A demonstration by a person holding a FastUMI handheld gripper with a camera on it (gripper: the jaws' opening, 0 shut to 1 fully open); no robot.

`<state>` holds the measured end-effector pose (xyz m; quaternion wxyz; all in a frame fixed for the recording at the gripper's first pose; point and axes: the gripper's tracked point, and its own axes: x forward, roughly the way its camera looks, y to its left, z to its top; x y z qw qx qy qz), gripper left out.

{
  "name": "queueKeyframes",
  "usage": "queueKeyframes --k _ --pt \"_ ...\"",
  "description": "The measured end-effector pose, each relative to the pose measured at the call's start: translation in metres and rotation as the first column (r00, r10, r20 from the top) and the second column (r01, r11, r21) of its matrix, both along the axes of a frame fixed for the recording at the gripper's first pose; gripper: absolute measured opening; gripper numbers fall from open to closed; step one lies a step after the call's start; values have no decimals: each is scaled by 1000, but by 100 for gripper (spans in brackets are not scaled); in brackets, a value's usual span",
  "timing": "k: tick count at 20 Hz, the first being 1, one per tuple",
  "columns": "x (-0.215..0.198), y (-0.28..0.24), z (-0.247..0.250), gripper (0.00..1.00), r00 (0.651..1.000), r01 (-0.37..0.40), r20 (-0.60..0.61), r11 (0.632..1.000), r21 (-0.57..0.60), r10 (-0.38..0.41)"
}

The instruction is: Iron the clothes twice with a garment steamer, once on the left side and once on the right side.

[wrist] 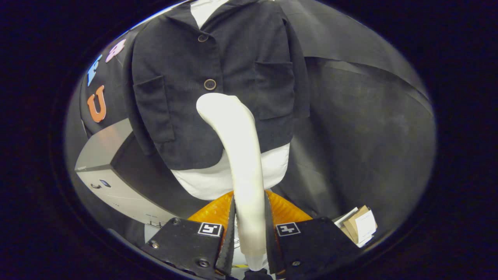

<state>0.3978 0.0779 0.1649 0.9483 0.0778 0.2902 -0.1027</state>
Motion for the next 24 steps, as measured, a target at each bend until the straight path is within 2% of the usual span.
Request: queueKeyframes --k 7,10,18,20,24 --pt "7 2 -2 38 997 40 68 999 21 -41" --pt "12 1 -1 37 994 34 102 999 9 -35" --pt "18 2 3 37 987 -72 139 997 -32 76" --pt "20 4 -1 37 985 -70 158 997 -30 74" --pt "22 10 -18 37 983 -136 121 990 -40 140"
